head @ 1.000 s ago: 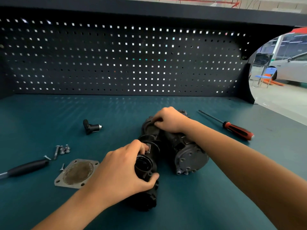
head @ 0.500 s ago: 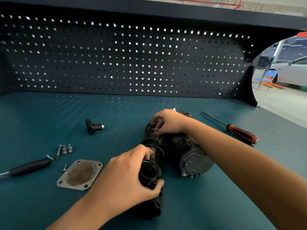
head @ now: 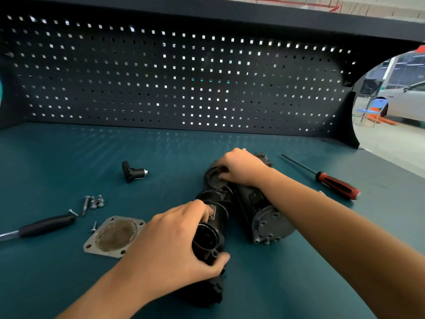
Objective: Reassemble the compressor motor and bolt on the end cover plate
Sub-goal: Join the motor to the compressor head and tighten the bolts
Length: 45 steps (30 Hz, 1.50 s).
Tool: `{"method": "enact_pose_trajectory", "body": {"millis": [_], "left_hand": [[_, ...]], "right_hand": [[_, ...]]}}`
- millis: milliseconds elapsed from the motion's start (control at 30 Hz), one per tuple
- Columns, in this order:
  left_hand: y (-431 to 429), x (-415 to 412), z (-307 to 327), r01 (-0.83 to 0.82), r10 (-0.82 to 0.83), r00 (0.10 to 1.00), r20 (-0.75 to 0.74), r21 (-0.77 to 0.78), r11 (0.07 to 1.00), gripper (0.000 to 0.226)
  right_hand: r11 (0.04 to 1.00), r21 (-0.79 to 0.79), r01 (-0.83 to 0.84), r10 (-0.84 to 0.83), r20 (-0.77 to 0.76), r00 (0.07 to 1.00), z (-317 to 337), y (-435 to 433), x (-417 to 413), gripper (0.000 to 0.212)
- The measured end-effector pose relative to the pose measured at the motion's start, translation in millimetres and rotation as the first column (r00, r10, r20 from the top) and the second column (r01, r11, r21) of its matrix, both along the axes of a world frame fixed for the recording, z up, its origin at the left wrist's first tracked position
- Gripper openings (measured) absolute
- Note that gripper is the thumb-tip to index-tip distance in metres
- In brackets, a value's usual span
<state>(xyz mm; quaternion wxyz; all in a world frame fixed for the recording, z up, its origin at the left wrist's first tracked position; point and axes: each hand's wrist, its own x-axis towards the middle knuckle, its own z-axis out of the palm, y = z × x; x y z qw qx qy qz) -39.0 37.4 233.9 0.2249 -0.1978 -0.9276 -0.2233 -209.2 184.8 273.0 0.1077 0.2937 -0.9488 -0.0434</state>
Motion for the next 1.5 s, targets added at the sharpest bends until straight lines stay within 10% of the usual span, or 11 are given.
{"method": "enact_pose_trajectory", "body": {"millis": [233,433,633,900,1267,1500], "left_hand": [[-3.5,3.6,9.3,0.016,-0.033,0.994,-0.108,-0.154,0.988,0.047],[-12.0,8.3,9.4,0.029,-0.083,0.977,-0.194,-0.265,0.964,0.044],[-11.5,8.6,8.3,0.061,-0.092,0.988,-0.123,-0.234,0.970,0.044],[-6.0,10.1,7.2,0.045,-0.069,0.989,-0.129,-0.182,0.982,0.046],[4.4,9.7,4.0,0.011,-0.027,0.991,-0.134,-0.119,0.993,0.048],[3.1,10.3,4.9,0.023,-0.031,0.997,-0.067,-0.110,0.994,0.050]], "right_hand": [[0.964,-0.266,0.008,0.033,0.150,0.988,6.1,6.5,2.3,0.017],[0.999,0.051,-0.017,0.000,0.310,0.951,8.7,-11.2,14.5,0.037],[0.987,0.159,0.030,-0.067,0.233,0.970,5.0,-27.0,12.7,0.018],[0.968,-0.251,0.030,0.016,0.179,0.984,13.4,-0.8,2.5,0.015],[0.973,0.170,-0.157,0.163,-0.019,0.987,1.6,-2.2,3.9,0.026],[0.993,0.038,-0.112,0.108,0.106,0.989,1.8,-2.2,0.7,0.023]]}}
